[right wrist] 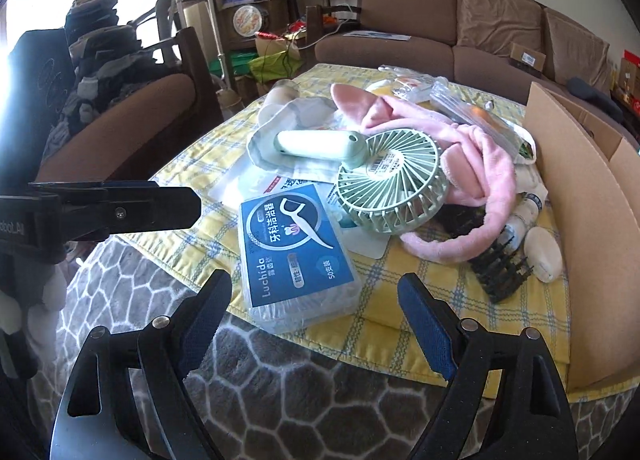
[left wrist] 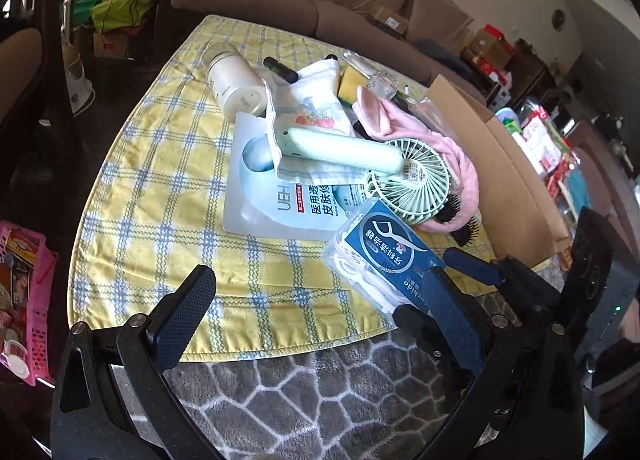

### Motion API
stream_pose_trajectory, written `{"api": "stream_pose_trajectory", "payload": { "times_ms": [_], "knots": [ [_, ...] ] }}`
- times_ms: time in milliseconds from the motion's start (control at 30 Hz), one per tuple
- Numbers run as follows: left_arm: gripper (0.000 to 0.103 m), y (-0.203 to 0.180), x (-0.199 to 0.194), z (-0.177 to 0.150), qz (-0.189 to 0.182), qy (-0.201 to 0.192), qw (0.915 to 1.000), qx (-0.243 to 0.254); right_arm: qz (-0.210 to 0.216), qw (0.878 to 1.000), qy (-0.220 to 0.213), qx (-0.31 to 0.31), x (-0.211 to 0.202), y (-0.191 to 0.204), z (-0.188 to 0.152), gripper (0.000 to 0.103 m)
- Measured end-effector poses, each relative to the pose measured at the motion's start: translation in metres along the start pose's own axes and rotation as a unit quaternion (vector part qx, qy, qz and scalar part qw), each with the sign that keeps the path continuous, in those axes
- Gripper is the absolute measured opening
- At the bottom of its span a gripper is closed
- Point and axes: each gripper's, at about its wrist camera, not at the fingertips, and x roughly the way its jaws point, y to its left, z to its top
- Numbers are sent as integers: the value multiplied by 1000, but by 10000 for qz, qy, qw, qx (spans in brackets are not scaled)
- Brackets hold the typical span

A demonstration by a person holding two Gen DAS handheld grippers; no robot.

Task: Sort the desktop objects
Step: 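Grasp the blue Luchido floss-pick box with the right gripper, then carry the floss-pick box into the cardboard box and open the right gripper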

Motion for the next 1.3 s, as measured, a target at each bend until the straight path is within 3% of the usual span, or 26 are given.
{"api": "stream_pose_trajectory", "payload": {
  "times_ms": [67,133,233,333,467,600,700,733,800,933,1067,1300],
  "knots": [
    [103,-1,3,-2,-42,73,10000,-40,9,9999,131,-62,11,1,1,83],
    [103,-1,5,-4,-189,122,9997,-107,216,9993,310,-9,22,-1,0,67],
    [101,4,11,-8,-650,300,9962,-499,326,9990,225,196,19,-6,-2,67],
    [81,14,23,-13,-1257,653,9828,-1181,573,9964,197,593,11,-12,-5,66],
    [80,22,26,-16,-1603,664,9719,-1588,1123,9855,51,1267,-5,-15,-11,64],
    [78,32,31,-19,-1883,709,9604,-1928,1296,9851,70,1130,-19,5,-17,64],
    [59,38,33,-21,-1954,747,9560,-2059,1230,9892,116,789,-26,24,-19,63],
    [43,40,34,-23,-1923,777,9556,-2092,1137,9910,123,700,-27,29,-20,63],
    [44,37,34,-25,-2042,804,9521,-2128,1078,9922,61,631,-32,33,-22,62],
    [43,7,17,-11,-2067,691,9622,-1633,1020,9931,-38,579,-50,28,-21,62],
    [44,-41,1,16,-2198,644,9654,-1247,836,9947,-324,512,-81,15,-12,62],
    [44,-180,8,74,-2337,750,9691,-244,318,9904,-960,944,-163,-71,6,62]
  ]
}}
